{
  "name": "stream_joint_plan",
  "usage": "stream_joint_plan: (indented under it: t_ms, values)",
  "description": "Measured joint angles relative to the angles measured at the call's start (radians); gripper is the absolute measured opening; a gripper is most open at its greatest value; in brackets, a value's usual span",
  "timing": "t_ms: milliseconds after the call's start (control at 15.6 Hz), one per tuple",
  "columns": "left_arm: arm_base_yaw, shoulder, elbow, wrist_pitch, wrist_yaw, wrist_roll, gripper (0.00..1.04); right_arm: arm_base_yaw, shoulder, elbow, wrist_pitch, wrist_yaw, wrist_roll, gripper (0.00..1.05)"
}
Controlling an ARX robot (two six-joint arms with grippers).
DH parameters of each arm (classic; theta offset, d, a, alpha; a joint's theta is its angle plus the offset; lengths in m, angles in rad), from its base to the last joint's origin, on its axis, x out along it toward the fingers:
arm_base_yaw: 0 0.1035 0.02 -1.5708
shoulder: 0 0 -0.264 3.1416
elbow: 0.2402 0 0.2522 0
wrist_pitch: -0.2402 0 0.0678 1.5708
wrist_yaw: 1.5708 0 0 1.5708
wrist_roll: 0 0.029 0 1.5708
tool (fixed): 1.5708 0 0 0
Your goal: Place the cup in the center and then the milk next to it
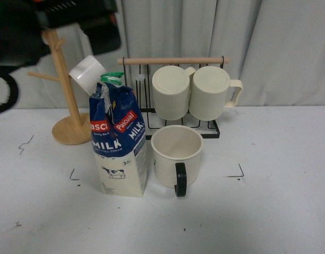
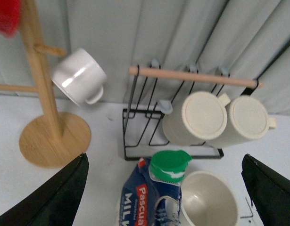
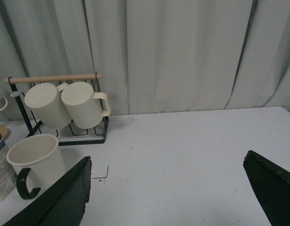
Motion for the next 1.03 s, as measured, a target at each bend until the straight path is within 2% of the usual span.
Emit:
stream_joint_plan:
  t_ms: [129, 193, 257, 386, 578, 643, 1028]
  values:
    - [0.064, -0.149, -0.067, -0.031, 0.024, 0.004, 0.98, 0.0, 0.0, 0.0, 0.0, 0.0, 0.0, 0.98]
    - [0.115, -0.247, -0.122, 0.005, 0.024, 0.04, 0.95, 0.0, 0.0, 0.0, 0.0, 0.0, 0.0, 0.98]
    - [0.179, -0.353, -0.205, 0.098, 0.049, 0.135, 0.83, 0.0, 0.0, 0.0, 0.0, 0.0, 0.0, 0.98]
    - [0.252, -0.528, -0.369, 0.145, 0.096, 0.251, 0.54, 0.0, 0.0, 0.0, 0.0, 0.0, 0.0, 0.98]
    - [0.282, -0.614, -0.514, 0.153, 0.143, 0.28, 0.14, 0.0, 0.0, 0.0, 0.0, 0.0, 0.0, 0.98]
    - [0.35, -0.664, -0.545, 0.157, 0.209, 0.28, 0.02, 0.0, 0.0, 0.0, 0.0, 0.0, 0.0, 0.98]
    - [0.354, -0.847, -0.664, 0.086, 0.219, 0.283, 0.02, 0.0, 0.0, 0.0, 0.0, 0.0, 0.0, 0.98]
